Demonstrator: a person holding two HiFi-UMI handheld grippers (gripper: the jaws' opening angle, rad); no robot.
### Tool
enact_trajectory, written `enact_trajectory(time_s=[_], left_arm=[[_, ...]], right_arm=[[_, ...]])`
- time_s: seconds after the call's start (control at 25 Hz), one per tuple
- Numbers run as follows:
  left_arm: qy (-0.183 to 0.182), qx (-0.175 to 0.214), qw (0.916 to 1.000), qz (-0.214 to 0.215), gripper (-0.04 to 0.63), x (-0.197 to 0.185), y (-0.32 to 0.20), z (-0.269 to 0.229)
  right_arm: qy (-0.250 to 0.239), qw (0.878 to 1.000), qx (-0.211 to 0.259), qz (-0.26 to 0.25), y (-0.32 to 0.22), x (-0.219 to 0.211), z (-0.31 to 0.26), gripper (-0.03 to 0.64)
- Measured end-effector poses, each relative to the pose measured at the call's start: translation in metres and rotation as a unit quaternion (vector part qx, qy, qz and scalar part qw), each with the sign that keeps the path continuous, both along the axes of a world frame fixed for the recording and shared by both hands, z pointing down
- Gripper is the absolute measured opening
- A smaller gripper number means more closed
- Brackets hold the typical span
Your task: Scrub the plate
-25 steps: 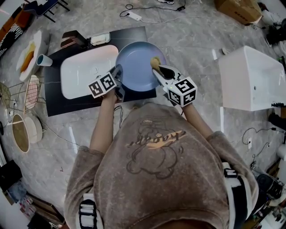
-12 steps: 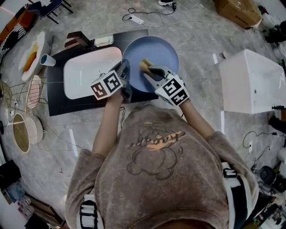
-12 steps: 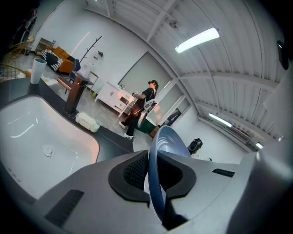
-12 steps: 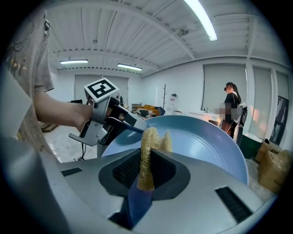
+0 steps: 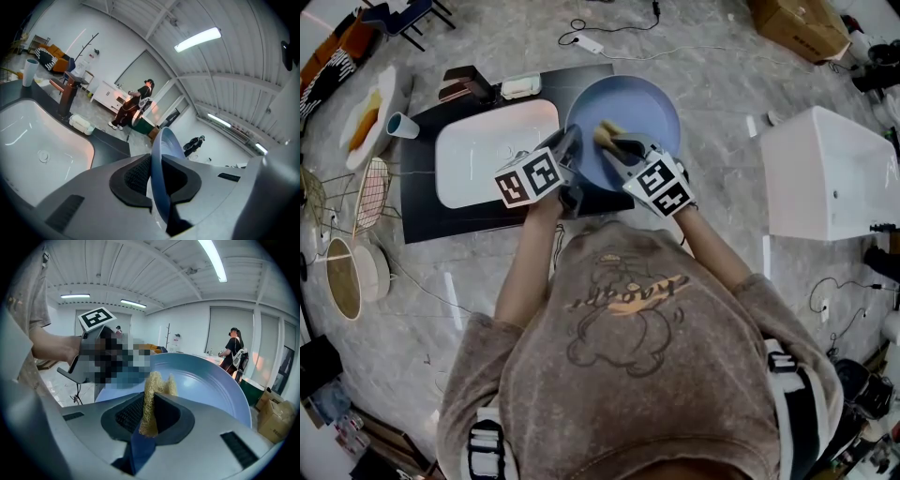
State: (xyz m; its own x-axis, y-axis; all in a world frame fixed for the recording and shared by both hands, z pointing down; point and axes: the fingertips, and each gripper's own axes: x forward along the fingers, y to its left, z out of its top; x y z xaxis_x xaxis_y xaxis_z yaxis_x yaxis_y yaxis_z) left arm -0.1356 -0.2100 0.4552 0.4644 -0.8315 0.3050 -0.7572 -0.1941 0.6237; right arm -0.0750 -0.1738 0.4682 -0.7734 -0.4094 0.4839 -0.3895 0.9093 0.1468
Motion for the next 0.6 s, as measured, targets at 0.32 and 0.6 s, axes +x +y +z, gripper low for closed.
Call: enact_trajectory(time_s=[0.32,0.6], left_arm=[[-0.004,0.004,1.0000,0.007,0.040,0.003,0.001,-0.005],[0.000,0.006,1.0000,-0.002,0.040,0.002,0.001,-0.005]], right_arm=[[0.002,1.000,0.022,0.010,-0.022,-0.003,-0.014,0.058],[0.008,0.998,0.038,0.051,-0.053,0.020,-0.025,0.058]])
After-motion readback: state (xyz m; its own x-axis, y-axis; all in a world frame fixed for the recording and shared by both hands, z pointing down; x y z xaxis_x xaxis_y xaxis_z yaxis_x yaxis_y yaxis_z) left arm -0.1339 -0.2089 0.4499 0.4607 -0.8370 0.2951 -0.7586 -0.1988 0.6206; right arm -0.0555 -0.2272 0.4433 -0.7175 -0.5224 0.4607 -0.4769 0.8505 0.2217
